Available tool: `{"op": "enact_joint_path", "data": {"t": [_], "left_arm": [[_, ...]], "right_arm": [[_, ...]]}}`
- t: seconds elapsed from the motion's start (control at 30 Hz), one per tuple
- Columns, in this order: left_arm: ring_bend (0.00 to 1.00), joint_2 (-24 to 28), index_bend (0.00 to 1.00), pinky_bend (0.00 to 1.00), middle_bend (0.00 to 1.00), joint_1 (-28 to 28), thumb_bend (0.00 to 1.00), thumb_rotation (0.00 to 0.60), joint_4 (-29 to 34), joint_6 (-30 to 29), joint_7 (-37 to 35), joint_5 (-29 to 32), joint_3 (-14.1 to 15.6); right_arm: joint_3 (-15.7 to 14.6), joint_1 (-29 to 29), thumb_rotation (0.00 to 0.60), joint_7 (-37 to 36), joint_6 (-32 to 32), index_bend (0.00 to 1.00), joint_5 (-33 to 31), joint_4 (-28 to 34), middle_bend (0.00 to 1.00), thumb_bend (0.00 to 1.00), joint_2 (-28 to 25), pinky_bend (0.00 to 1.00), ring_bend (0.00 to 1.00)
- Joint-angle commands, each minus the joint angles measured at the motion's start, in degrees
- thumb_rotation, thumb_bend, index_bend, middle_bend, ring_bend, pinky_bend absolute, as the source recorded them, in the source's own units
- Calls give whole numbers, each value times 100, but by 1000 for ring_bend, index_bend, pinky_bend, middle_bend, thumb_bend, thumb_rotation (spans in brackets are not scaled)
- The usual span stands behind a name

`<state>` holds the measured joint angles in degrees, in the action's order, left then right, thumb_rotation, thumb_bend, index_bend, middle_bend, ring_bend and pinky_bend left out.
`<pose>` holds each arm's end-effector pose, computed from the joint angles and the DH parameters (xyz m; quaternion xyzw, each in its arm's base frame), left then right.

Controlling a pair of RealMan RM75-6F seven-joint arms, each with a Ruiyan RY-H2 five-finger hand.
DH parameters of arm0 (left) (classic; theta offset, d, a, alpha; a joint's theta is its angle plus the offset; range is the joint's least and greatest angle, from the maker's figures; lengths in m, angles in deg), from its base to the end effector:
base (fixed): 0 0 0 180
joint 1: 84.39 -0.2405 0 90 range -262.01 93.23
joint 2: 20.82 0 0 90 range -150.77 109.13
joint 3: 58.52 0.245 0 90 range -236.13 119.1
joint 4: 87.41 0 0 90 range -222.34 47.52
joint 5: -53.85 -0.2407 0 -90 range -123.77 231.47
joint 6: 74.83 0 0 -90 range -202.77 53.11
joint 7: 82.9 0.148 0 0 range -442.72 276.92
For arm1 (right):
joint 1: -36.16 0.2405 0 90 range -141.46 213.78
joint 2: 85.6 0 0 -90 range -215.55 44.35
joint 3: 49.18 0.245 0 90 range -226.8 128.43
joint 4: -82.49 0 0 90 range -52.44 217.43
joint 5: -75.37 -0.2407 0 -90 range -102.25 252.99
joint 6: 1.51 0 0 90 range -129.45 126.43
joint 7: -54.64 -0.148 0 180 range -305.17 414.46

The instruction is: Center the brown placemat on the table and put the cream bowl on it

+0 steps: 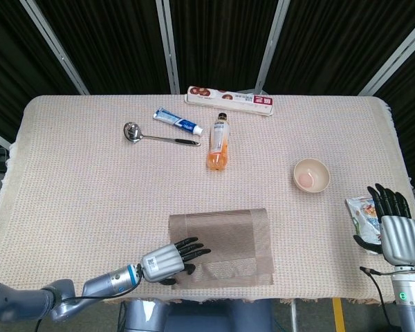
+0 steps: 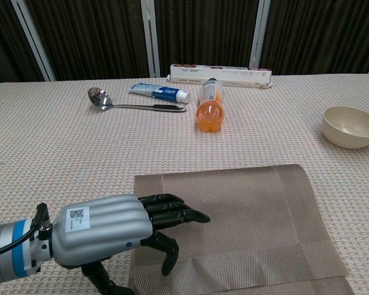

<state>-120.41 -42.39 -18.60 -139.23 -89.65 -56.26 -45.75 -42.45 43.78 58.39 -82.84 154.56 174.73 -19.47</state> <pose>-0.1518 0.2118 -0.1280 -0.8840 -0.2175 -0.3994 0.1080 -0.3129 -0.2171 0.1223 0.5727 -0.3941 0.3776 0.6116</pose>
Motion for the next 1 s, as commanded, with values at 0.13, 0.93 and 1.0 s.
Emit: {"op": "enact_joint_path", "data": {"t": [0.13, 0.93, 1.0], "left_arm": [[0, -147, 457, 0, 0, -43, 162, 600, -205, -25, -90, 1, 56], [0, -260, 458, 0, 0, -21, 421, 600, -361, -42, -175, 42, 84], [0, -266, 458, 0, 0, -21, 436, 600, -365, -25, -175, 53, 88]], "right_arm": [[-5, 3, 600, 1, 5, 0, 16, -9, 0, 0, 2, 0, 0], [-16, 3, 600, -63, 31, 0, 43, 4, 0, 0, -23, 0, 0], [-19, 4, 600, -69, 35, 0, 46, 7, 0, 0, -25, 0, 0]]}}
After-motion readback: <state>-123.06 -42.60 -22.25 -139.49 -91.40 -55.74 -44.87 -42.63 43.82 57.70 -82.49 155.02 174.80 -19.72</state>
